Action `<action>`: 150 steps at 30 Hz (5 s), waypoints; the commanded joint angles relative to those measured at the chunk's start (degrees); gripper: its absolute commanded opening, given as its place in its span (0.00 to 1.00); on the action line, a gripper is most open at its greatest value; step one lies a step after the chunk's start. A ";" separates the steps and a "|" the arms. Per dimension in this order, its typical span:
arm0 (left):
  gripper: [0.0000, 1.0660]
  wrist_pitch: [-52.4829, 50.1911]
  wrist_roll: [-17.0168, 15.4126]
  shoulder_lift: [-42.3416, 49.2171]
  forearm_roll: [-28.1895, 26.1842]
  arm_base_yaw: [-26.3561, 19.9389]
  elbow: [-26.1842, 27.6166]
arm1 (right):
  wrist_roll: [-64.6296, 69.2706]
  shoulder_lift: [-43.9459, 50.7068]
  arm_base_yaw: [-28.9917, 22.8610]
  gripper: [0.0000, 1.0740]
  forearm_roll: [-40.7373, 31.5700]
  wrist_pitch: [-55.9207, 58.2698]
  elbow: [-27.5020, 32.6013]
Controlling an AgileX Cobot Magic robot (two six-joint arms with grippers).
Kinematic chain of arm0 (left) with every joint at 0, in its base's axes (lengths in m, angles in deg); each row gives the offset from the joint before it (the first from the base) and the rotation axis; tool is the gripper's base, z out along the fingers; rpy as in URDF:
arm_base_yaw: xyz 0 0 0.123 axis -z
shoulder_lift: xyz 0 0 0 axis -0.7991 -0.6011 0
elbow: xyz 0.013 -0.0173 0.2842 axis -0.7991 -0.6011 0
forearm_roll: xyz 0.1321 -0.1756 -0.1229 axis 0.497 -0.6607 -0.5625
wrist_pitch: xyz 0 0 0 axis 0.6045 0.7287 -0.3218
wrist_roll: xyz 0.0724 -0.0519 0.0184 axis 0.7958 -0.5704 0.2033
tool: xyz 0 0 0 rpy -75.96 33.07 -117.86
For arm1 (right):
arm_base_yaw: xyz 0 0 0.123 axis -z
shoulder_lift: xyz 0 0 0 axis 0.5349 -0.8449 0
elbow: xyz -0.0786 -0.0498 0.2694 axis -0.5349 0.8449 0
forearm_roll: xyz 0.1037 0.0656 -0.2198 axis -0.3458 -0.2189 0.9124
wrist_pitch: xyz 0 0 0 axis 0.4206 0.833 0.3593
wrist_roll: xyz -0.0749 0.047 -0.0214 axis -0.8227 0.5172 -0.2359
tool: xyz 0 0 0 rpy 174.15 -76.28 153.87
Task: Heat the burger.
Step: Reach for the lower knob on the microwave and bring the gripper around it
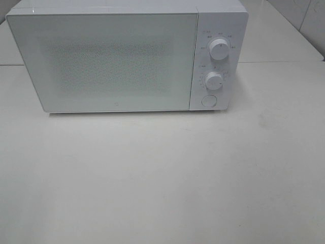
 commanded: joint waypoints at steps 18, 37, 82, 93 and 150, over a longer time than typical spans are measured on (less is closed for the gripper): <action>0.94 -0.63 -0.40 1.03 -0.29 -0.11 -0.06 | 0.17 1.43 -0.11 0.71 0.17 -2.41 -0.97; 0.94 -0.63 -0.40 0.97 -0.29 -0.11 -0.06 | 0.11 -17.93 -0.11 0.71 0.86 -32.60 2.46; 0.94 -0.63 -0.40 0.97 -0.29 -0.11 -0.06 | -0.69 -68.30 -0.11 0.71 1.72 -86.00 2.75; 0.94 -0.63 -0.40 0.97 -0.29 -0.11 -0.06 | -7.96 -79.81 -1.32 0.71 -6.70 -98.49 2.75; 0.94 -0.63 -0.40 0.97 -0.29 -0.11 -0.06 | -23.03 -112.93 -31.40 0.71 -50.59 -130.00 -10.49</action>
